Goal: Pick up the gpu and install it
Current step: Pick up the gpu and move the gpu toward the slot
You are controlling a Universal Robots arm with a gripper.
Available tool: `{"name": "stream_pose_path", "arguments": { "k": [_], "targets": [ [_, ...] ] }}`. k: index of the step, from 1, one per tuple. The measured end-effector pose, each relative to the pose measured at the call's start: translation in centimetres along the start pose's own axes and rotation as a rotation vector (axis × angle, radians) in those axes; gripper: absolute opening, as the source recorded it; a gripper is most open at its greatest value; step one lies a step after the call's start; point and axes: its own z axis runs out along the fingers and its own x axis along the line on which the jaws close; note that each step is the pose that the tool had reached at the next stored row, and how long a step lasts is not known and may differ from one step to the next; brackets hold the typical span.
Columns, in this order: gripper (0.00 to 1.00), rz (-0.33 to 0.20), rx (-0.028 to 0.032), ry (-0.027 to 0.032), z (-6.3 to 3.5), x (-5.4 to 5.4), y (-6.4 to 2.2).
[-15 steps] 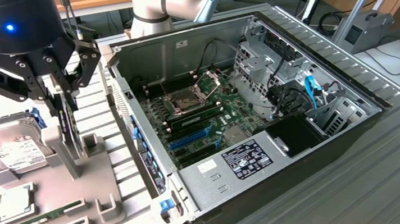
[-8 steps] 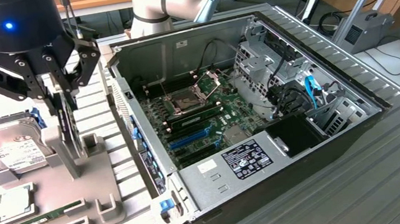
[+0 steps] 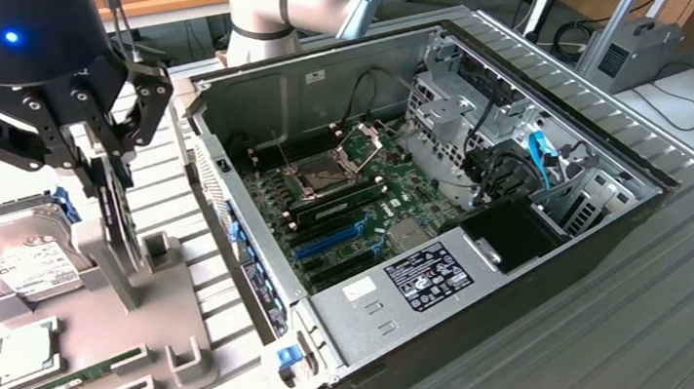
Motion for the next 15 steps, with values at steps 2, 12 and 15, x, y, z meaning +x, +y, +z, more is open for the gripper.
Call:
{"name": "stream_pose_path", "arguments": {
  "k": [2,12,15],
  "targets": [
    [0.29,0.0,0.0,-0.0001,-0.05,0.0,0.0],
    [0.29,0.0,0.0,0.0,-0.23,0.0,0.02],
    [0.29,0.0,0.0,0.0,-0.31,0.0,0.02]
  ]
}}
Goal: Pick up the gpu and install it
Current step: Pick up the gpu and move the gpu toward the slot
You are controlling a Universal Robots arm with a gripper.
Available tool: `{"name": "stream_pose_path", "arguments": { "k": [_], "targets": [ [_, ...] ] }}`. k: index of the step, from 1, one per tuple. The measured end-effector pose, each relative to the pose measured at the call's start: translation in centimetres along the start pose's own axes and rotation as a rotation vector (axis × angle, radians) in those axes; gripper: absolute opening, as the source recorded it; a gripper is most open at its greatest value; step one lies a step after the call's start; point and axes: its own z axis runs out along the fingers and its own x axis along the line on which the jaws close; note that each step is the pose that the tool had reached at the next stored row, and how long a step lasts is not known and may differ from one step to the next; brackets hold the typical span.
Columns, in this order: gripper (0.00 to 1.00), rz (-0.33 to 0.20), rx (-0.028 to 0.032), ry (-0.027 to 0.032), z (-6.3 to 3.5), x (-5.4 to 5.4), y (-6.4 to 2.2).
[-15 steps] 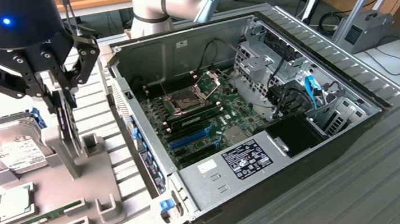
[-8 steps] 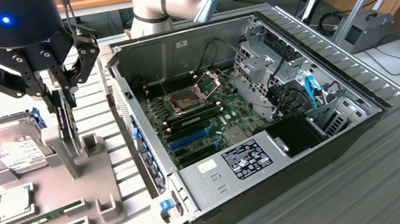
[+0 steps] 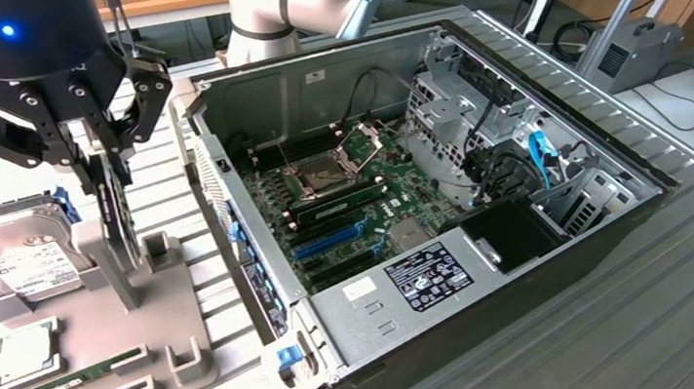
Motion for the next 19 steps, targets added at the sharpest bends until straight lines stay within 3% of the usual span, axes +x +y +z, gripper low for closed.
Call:
{"name": "stream_pose_path", "arguments": {
  "k": [19],
  "targets": [
    [0.29,0.0,0.0001,0.0001,-0.51,-0.01,0.04]
  ]
}}
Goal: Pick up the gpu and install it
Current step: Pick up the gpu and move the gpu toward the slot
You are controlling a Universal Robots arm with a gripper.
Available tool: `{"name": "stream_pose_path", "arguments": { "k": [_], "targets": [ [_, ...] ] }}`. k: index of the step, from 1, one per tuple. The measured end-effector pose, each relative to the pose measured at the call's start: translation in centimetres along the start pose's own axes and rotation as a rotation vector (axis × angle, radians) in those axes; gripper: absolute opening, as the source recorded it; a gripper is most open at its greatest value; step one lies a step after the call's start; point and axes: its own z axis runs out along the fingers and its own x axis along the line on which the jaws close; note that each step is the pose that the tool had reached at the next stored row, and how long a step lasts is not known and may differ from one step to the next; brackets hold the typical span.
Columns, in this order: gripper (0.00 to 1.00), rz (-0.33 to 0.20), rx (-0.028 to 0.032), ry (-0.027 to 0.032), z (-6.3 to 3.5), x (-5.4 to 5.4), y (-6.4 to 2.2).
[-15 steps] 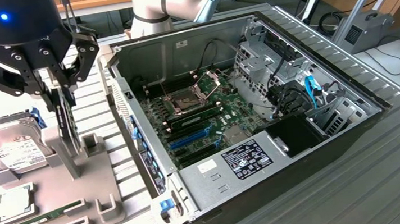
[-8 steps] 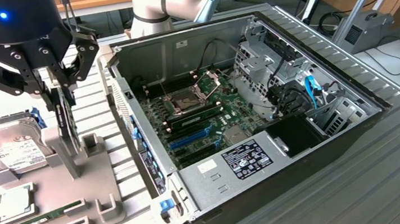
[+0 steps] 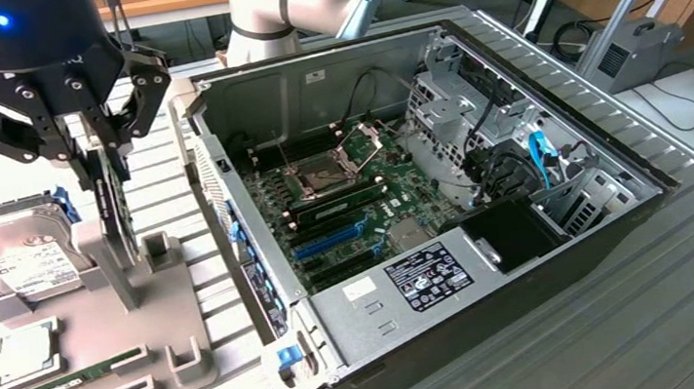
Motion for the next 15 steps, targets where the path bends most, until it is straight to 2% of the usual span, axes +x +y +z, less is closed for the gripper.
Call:
{"name": "stream_pose_path", "arguments": {
  "k": [15],
  "targets": [
    [0.29,0.0,-0.0001,-0.0001,-0.6,-0.01,0.04]
  ]
}}
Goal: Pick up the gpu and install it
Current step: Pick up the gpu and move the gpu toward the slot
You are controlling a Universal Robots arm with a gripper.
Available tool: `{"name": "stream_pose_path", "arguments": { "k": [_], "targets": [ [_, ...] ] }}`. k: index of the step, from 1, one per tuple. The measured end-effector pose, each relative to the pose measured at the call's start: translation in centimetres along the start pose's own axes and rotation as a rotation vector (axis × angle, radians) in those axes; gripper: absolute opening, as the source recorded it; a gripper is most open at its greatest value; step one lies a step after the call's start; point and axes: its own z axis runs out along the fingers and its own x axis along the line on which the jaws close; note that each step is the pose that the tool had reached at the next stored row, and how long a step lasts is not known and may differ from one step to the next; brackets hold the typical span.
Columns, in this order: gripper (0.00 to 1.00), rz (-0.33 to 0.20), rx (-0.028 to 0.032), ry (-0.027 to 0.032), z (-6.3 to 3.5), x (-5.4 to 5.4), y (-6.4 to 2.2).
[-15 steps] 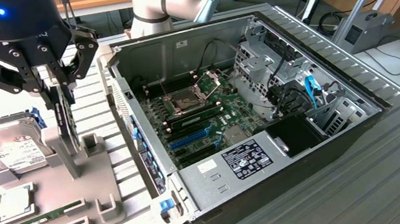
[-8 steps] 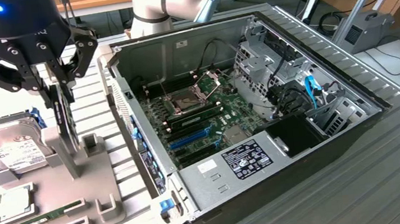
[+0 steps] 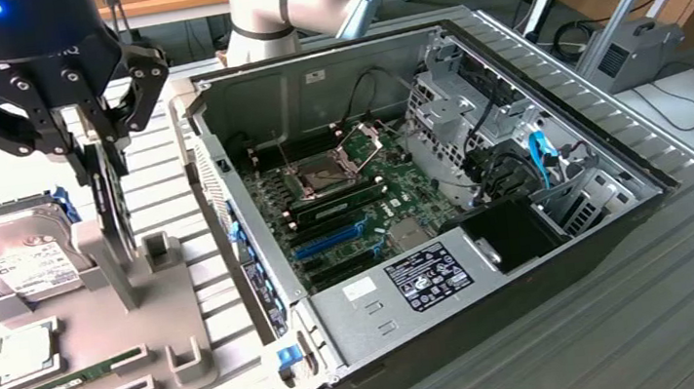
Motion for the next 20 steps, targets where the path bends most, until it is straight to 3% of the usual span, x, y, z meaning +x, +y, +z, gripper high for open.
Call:
{"name": "stream_pose_path", "arguments": {
  "k": [20],
  "targets": [
    [0.29,0.0,0.0,0.0001,-0.82,-0.01,0.06]
  ]
}}
